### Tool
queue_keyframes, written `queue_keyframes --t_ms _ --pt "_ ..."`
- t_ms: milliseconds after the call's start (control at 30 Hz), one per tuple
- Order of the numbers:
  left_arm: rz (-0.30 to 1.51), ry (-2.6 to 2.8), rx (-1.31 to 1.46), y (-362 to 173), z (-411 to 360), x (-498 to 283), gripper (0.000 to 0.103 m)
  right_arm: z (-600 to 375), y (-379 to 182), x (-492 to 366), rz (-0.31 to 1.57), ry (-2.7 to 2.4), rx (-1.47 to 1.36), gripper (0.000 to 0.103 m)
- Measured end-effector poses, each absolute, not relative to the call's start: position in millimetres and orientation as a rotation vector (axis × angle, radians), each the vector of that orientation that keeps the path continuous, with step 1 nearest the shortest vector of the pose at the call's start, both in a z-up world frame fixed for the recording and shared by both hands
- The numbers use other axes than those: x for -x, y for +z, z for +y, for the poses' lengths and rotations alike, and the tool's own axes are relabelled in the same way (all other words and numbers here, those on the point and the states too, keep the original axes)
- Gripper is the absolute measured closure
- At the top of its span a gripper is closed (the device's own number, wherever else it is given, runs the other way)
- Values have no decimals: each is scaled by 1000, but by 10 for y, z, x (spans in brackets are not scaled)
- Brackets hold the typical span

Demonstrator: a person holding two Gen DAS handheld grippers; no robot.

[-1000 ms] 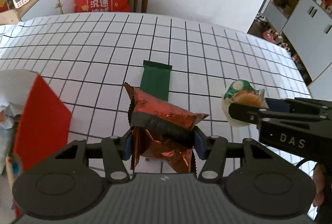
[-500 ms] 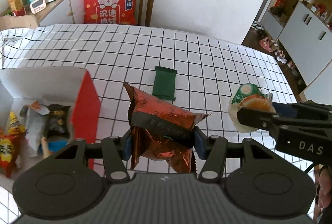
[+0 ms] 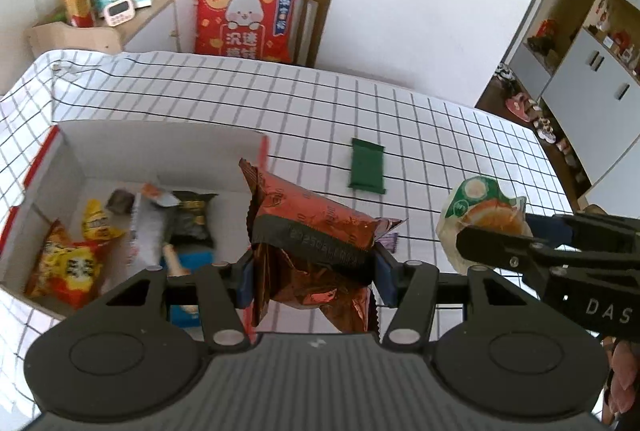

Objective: Organize snacks
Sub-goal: 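Carry the brown bag and round candy into the red box and open both tools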

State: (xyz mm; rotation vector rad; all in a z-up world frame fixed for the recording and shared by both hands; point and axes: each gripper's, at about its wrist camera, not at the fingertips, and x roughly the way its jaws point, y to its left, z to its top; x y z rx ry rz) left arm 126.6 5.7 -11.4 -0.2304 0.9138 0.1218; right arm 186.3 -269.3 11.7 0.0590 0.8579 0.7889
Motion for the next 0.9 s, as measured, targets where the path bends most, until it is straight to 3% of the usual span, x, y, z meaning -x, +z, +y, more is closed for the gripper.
queue_keyframes --t_ms 533,900 --pt "868 187 270 53 992 -900 48 -1837 321 -1429 840 851 -23 61" --pt "874 274 276 -57 1629 -870 48 -1228 175 -1392 869 854 29 61"
